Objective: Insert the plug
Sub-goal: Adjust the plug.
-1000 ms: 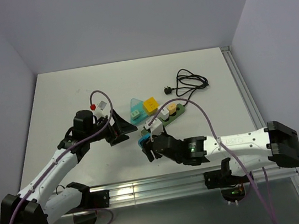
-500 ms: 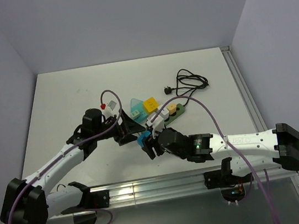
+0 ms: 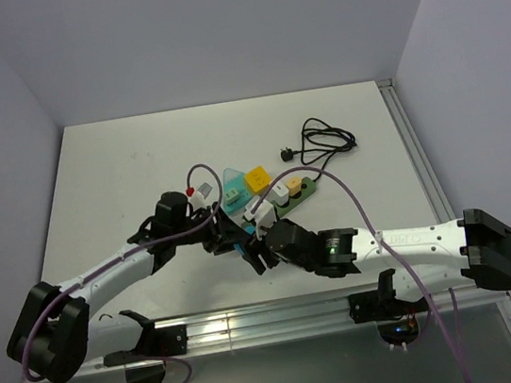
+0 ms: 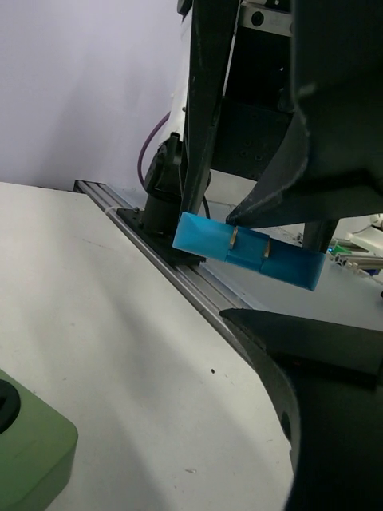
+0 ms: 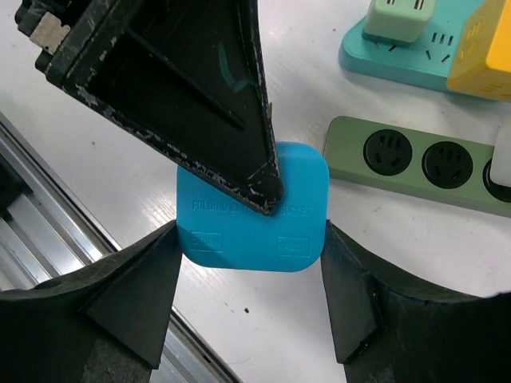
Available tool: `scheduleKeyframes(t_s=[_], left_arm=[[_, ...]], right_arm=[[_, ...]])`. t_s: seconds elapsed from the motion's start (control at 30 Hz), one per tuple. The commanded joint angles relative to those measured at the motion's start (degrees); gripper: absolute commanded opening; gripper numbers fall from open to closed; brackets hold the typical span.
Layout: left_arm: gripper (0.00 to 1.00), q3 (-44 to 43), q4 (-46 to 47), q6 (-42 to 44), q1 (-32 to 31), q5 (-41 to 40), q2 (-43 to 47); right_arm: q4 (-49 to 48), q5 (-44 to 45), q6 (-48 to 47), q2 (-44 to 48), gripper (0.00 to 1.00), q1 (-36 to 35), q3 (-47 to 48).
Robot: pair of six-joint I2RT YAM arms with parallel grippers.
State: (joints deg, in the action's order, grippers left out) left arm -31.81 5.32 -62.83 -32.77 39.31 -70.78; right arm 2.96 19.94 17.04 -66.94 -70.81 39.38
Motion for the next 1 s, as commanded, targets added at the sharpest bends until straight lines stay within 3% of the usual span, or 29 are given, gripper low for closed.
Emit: scheduleKeyframes(t_s=[0.0, 0.1, 0.2, 0.3, 0.4, 0.43, 0.5, 0.77, 0.83, 0.97], left_arm=[[0.48, -1.4, 2.5, 1.8, -1.5, 1.6, -0.6], [0.31, -1.5, 4.7, 1.8, -2.2, 2.4, -1.8], [0.01, -0.5, 7.2, 0.8, -2.5, 4.0, -3.2], [0.00, -0.2, 8.4, 0.8, -2.7, 4.0, -3.9], [0.00, 0.0, 8.2, 1.1, -2.8, 3.5, -3.4], [0.00, 0.1, 8.5, 1.0, -2.7, 3.4, -2.9], [0.00, 0.6, 9.5, 0.3, -2.7, 2.5, -1.9], [0.00, 3.1, 14.0, -0.7, 0.3, 2.8, -0.4], [0.00, 5.0, 19.0, -2.8, 2.0, 5.1, 0.3], [0.00, 6.8, 25.7, -5.3, 4.7, 5.0, 2.3]], right_arm=[[-1.3, -0.8, -1.6, -0.6, 0.45, 0.7, 3.5], [-0.9, -1.7, -1.9, -1.1, 0.46, 0.7, 3.9], [-0.9, -2.0, -2.1, -0.5, 0.48, 0.6, 3.9], [-0.9, -2.1, -2.5, 0.2, 0.51, 0.6, 3.5], [-0.4, -2.1, -2.4, 1.0, 0.69, 0.7, 3.1], [-0.3, -1.7, -2.3, 1.4, 0.83, 0.7, 2.9], [-0.3, -1.5, -1.7, 2.6, 0.91, 0.8, 2.3], [-0.9, -5.5, 1.9, 9.4, 0.94, 3.8, -1.7], [-0.8, -6.8, 3.3, 10.5, 0.94, 4.9, -2.2], [-0.2, -12.2, 13.1, 12.4, 0.90, 9.3, -2.4]])
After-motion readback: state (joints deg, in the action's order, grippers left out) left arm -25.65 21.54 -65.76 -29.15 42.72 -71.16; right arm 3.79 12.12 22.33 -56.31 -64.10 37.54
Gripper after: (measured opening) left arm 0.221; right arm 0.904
